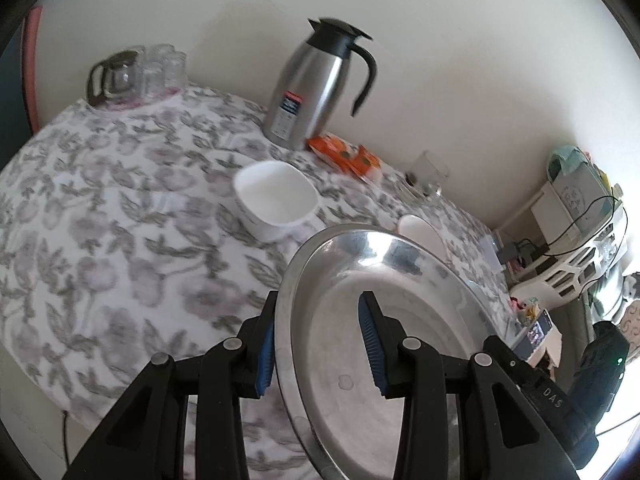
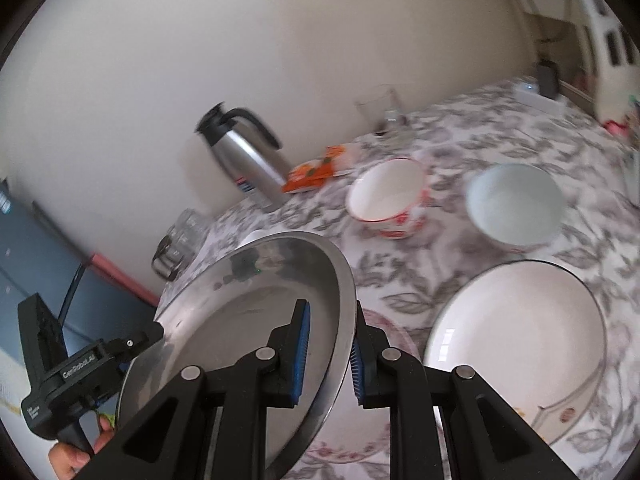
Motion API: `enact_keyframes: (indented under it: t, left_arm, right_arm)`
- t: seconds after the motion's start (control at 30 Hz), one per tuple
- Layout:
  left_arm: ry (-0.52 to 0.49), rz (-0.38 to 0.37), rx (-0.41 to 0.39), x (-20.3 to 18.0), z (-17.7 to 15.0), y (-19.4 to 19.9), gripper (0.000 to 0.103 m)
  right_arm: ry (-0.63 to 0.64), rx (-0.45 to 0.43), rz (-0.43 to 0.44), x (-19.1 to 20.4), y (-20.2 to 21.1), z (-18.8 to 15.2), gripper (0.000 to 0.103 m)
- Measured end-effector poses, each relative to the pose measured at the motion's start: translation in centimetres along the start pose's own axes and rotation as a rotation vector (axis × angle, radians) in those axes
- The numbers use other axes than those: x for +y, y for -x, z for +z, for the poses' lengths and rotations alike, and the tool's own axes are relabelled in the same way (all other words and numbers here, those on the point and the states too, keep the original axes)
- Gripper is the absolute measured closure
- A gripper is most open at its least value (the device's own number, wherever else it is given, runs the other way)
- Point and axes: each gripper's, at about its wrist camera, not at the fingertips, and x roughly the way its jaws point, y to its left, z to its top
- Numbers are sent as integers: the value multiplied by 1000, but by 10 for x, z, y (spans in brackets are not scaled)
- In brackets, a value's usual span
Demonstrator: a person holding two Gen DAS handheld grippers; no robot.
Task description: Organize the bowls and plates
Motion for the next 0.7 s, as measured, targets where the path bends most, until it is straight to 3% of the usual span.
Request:
enact_keyframes:
  t: [0.3,0.7]
  left_arm:
    - [39,-26,84,-21,-15,-45,63]
    - [50,18,135,-1,-29,-78,63]
  right_arm:
    - [-79,-2,-101,-43,1,-2,83]
    - [-48,69,-166,-47,-25,-13,83]
